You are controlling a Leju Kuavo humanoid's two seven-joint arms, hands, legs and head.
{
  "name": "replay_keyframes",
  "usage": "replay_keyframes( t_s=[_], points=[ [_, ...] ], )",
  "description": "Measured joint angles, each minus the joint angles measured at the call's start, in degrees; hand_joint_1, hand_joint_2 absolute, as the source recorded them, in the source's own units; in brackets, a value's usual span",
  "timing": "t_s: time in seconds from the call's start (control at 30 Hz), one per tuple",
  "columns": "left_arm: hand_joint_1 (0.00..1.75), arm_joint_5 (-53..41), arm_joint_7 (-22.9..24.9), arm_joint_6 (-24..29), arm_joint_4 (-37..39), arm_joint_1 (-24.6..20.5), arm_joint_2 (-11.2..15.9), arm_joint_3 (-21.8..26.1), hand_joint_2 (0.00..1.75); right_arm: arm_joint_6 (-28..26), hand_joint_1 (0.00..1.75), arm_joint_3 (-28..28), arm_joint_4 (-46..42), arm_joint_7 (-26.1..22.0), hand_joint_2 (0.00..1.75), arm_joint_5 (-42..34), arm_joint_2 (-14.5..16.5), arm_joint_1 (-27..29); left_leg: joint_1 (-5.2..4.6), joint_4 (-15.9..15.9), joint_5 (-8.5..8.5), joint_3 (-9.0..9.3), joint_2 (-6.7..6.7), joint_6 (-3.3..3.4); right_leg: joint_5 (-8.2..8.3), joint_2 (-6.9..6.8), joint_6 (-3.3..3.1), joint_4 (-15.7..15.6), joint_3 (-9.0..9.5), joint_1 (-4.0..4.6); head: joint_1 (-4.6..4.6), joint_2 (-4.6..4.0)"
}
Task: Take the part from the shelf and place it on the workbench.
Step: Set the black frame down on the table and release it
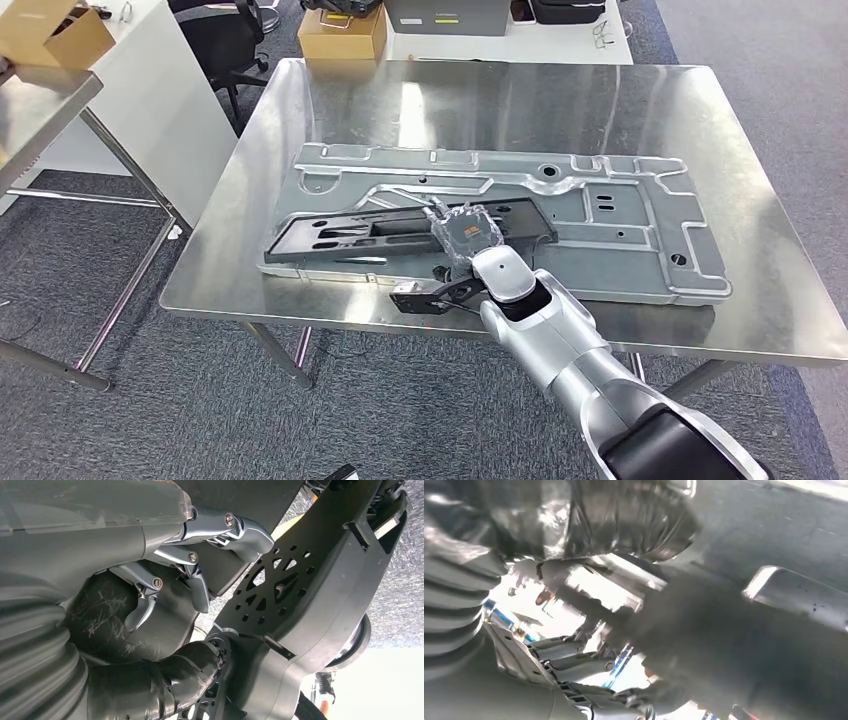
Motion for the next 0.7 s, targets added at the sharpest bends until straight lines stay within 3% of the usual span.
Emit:
replay_keyframes(
  t_s=[0.3, 0.43, 0.7],
  points=[
    [0.0, 0.1, 0.0, 0.0, -0.3, 0.0, 0.2, 0.0, 1.75, 0.0, 0.0, 0.0, 0.1, 0.1, 0.0, -0.1, -0.5, 0.1, 0.0, 0.0, 0.0, 0.01, 0.0, 0.0, 0.0, 0.0, 0.0, 0.0, 0.0, 0.0, 0.0, 0.0],
    [0.0, 0.1, 0.0, 0.0, -0.4, 0.0, 0.3, 0.0, 0.0, -0.1, 0.0, 0.0, 0.3, 0.3, 0.0, -0.2, -0.8, 0.3, 0.0, 0.0, 0.0, 0.01, 0.01, 0.0, 0.0, 0.0, 0.0, 0.0, 0.01, 0.0, 0.0, 0.0],
    [0.0, 0.7, 0.3, 0.1, -1.2, 0.1, 0.8, 0.0, 0.0, -2.6, 0.0, 0.0, 0.4, 1.5, 0.0, -1.1, -1.3, 0.5, 0.0, 0.0, 0.0, 0.0, 0.0, 0.0, 0.0, 0.0, 0.0, 0.0, 0.01, 0.0, 0.0, 0.0]
  ],
)
